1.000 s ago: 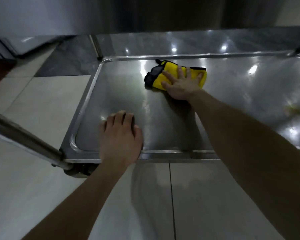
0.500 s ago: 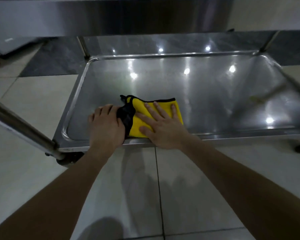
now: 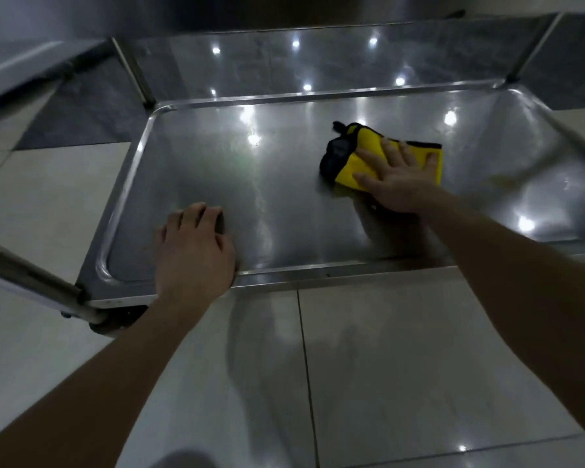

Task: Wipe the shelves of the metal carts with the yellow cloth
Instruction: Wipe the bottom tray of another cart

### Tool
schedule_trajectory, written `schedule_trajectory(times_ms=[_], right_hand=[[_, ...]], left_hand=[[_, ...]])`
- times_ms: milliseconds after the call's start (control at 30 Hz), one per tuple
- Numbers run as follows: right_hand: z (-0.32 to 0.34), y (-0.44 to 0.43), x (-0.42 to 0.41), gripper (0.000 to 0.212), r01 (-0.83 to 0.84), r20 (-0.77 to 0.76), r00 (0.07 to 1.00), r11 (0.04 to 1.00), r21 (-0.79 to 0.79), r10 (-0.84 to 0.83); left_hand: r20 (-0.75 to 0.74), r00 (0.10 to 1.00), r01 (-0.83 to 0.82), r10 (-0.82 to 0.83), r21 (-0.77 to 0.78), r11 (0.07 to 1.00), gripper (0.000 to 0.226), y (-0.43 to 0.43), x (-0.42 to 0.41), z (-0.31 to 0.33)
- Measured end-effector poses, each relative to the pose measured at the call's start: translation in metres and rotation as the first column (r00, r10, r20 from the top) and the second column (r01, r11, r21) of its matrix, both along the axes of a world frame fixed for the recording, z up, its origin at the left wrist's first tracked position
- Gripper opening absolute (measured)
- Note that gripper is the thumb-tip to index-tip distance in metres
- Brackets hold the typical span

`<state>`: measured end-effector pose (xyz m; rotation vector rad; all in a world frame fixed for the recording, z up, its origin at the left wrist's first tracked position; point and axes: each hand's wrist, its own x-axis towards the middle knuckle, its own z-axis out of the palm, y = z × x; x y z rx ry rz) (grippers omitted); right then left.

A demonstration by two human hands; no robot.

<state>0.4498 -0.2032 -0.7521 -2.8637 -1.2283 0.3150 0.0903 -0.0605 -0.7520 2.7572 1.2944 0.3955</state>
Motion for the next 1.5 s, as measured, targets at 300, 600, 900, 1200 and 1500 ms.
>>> schedule_trajectory(times_ms=[300, 600, 900, 1200, 1500], right_hand=[[0.001, 0.167, -0.053, 0.075, -0.09, -0.024, 0.996, 0.996, 0.02, 0.091], [-0.011, 0.065, -0.136, 0.07, -0.34, -0.008, 0.94, 0.937, 0.078, 0.342], [0.014, -0.014, -0.163, 0.069, -0.126, -0.037, 0.992, 0.983, -0.136, 0.122], [0.037, -0.006, -0.141, 0.069, -0.622, 0.141, 0.764, 0.776, -0.101, 0.63], [0.001, -0.046, -0.07, 0.073, -0.293, -0.008, 0.954, 0.939, 0.183, 0.299]], left_hand=[[0.028, 1.0, -0.005, 0.004, 0.04, 0.999, 0.055, 0.001, 0.0, -0.005], [0.013, 1.0, 0.003, -0.003, 0.004, 1.0, 0.052, 0.0, -0.003, 0.002], [-0.031, 0.999, 0.029, -0.03, -0.059, 0.998, 0.039, 0.001, -0.003, 0.006], [-0.066, 0.997, 0.025, -0.028, -0.043, 0.999, 0.044, 0.002, -0.002, 0.005], [-0.058, 0.998, -0.012, 0.01, -0.046, 0.999, 0.057, -0.001, 0.008, 0.017]])
